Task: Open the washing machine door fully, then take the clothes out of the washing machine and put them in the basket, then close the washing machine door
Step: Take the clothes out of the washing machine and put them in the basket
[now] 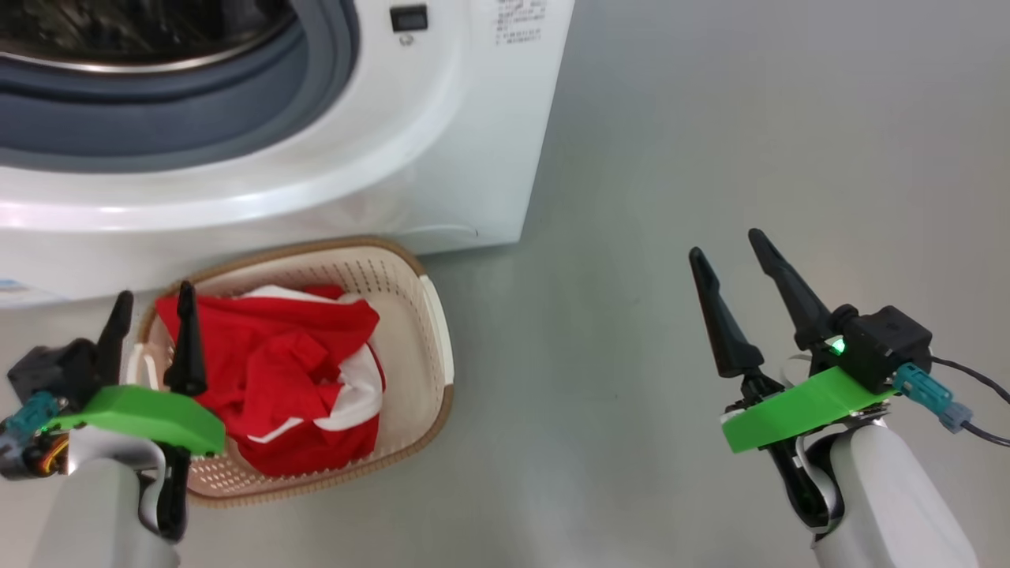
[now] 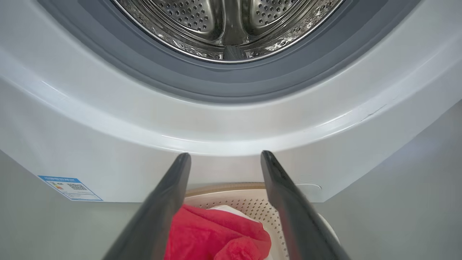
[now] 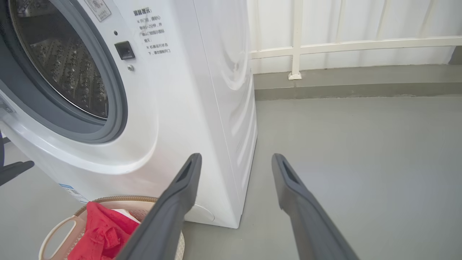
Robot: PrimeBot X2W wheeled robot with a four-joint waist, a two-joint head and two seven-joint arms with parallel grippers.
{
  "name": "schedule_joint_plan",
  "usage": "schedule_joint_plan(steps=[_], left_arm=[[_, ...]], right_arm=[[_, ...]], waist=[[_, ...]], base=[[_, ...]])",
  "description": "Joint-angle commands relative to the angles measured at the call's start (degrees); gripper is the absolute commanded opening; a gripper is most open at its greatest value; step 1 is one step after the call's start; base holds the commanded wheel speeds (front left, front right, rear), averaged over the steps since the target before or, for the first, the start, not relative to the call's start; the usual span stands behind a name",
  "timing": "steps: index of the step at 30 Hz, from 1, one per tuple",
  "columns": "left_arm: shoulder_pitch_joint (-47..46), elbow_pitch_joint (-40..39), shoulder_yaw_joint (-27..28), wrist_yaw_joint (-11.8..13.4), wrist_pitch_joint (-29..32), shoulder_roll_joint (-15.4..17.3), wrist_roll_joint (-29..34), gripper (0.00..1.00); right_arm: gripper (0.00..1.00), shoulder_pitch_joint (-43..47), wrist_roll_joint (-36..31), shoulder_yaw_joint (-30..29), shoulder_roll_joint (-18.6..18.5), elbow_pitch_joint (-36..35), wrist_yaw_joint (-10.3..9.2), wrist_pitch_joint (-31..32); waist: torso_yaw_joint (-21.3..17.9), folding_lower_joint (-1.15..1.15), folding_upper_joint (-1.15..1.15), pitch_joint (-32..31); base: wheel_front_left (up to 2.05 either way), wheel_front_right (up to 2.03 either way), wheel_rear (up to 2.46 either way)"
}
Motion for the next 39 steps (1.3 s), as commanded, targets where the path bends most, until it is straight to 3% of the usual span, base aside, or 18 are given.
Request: schedule_joint_plan(steps=[1, 22, 39], left_arm=[[1.67, -2.35, 2.14, -0.16, -0.14, 1.83, 0.85, 1.0], [14.81, -23.76, 7.02, -0.16, -0.14, -0.17, 3.87, 1.0], [27.33, -33.77, 9.61, -0.17, -0.14, -3.33, 4.58, 1.0]], right_arm=[[1.0, 1.82, 1.19, 0.94, -0.4, -1.2, 0.09, -0.27], [1.0, 6.19, 2.13, -0.68, -2.56, -1.39, 0.09, -0.27], [1.0, 10.44, 2.85, -1.87, -4.02, -1.54, 0.09, -0.27]], waist=[[0.33, 0.0, 0.0, -2.43], [1.04, 0.0, 0.0, -10.04], [0.88, 0.0, 0.0, -15.11]], base=[[0.0, 0.0, 0.0], [0.0, 0.0, 0.0], [0.0, 0.0, 0.0]])
